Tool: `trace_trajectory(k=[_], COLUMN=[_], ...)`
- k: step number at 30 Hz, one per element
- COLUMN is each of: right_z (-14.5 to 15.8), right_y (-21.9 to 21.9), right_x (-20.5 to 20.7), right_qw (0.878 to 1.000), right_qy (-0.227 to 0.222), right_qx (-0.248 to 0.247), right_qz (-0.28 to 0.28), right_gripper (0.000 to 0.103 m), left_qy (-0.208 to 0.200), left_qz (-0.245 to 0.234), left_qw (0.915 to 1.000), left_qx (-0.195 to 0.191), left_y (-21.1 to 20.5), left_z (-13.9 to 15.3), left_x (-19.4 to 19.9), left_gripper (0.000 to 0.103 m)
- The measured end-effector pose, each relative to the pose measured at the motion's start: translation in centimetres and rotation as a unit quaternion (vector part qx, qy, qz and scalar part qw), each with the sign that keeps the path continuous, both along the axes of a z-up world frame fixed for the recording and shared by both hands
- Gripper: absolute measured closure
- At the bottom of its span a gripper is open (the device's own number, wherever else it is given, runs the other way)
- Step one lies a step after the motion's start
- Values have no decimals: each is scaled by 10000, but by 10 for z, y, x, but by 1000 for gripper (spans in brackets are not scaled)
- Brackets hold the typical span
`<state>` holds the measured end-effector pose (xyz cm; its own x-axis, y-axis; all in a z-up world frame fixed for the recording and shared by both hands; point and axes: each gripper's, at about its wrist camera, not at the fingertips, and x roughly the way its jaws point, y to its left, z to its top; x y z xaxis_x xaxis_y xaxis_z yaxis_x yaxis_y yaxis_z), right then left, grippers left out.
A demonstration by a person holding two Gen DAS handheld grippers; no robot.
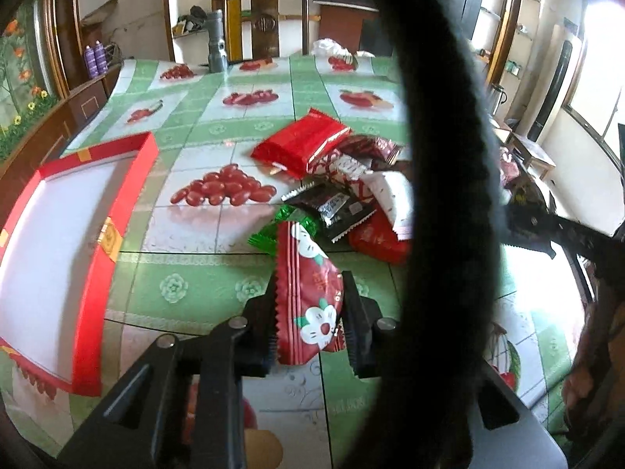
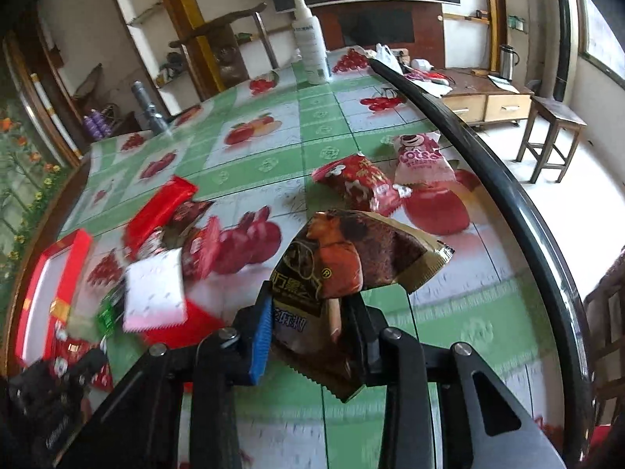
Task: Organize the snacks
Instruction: 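Carry both packets into the red-rimmed box and open both tools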
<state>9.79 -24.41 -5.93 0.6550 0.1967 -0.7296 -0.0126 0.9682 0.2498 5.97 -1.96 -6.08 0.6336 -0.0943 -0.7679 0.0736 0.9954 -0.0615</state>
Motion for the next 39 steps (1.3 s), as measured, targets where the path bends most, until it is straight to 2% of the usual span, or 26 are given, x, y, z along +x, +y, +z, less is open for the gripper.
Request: trace_trajectory(k=[10,20,27,35,39], right_z=[29,42,50,51,38], right_y=[3,56,127,244,302], right_x=[-49,-69,-62,-28,-15], right_qw=[9975,9894,9745,9428,9283], right_qy=[-497,-693,-676,-546,-303], right_qx=[221,348,444,719,659], right_qz=[452,1231,2094,3209,3646], right_gripper=[69,69,69,69,69], left_qy=[-398,-646,-789,-670,-512], left_qz=[181,832,1518,2175,2277], left_qw=[9990,9941,9851,9737,9724], left_qx=[-96,-244,-153,-50,-21], left_y=[20,94,161,234,256], left_z=[33,54,60,49,34], left_x=[-27,-55,-59,-50,-38], left_gripper=[74,74,74,74,74])
